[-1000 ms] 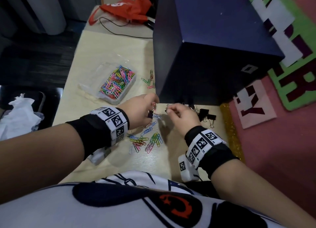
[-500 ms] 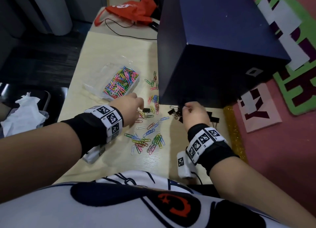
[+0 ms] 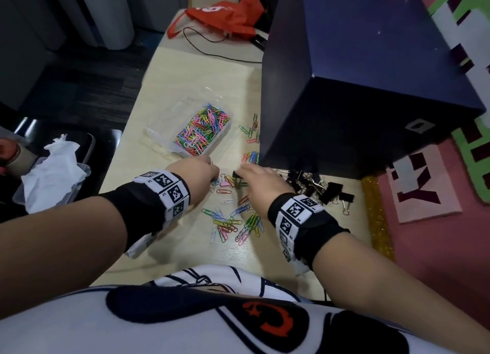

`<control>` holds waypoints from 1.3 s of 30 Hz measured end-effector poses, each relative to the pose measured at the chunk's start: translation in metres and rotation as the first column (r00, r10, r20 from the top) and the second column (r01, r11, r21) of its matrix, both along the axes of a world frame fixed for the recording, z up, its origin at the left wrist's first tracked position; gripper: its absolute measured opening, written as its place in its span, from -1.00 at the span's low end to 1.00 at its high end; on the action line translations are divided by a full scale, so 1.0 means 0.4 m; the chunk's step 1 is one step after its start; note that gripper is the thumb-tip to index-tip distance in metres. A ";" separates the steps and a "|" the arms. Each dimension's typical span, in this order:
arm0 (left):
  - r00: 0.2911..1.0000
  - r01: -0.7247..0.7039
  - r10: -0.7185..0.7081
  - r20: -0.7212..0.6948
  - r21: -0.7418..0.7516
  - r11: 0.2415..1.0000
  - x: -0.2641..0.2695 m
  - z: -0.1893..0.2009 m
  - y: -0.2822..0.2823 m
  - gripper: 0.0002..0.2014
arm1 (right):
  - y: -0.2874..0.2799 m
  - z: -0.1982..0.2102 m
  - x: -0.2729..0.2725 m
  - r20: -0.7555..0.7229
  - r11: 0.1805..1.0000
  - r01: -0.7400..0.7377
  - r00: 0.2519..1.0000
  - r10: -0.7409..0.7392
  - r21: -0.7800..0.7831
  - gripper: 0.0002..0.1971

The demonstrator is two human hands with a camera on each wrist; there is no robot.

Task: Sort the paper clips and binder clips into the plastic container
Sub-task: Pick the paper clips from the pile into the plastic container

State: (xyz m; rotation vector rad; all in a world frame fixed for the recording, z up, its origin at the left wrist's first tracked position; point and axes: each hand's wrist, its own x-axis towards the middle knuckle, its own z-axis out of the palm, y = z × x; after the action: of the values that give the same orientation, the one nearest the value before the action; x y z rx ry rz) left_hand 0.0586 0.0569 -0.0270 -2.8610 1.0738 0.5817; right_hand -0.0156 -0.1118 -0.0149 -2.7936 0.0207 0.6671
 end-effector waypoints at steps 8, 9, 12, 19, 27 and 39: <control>0.999 -0.034 0.034 -0.031 -0.026 0.999 -0.003 0.006 0.013 -0.72 | 0.025 -0.011 0.011 0.130 0.965 -0.119 0.980 0.152 -0.235 -0.59; 1.000 -0.026 0.026 -0.010 -0.045 0.999 -0.007 0.009 0.010 -0.73 | 0.025 -0.017 0.011 0.155 0.966 -0.108 0.977 0.147 -0.233 -0.64; 1.000 0.013 -0.012 0.008 -0.046 0.999 -0.015 0.010 -0.010 -0.72 | 0.023 -0.027 0.010 0.170 0.982 -0.056 0.982 0.087 -0.181 -0.66; 0.992 0.116 -0.120 0.038 0.088 0.989 0.000 -0.014 -0.044 -0.79 | 0.012 -0.031 -0.011 0.169 0.995 0.086 0.983 -0.076 -0.052 -0.81; 0.988 0.129 -0.134 0.072 0.074 0.989 0.016 -0.008 -0.055 -0.80 | -0.039 0.001 -0.051 0.148 0.895 0.383 0.895 -0.421 0.230 -0.91; 0.983 0.168 -0.177 0.055 0.141 0.976 0.000 0.016 -0.060 -0.90 | -0.129 -0.011 -0.075 0.323 0.825 0.561 0.796 -0.512 -0.075 -0.63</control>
State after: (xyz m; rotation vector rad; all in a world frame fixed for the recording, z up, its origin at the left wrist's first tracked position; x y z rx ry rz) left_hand 0.0587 0.0329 -0.0205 -2.6184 1.2056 0.5221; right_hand -0.0457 -0.1634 -0.0192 -2.7957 0.8223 0.1120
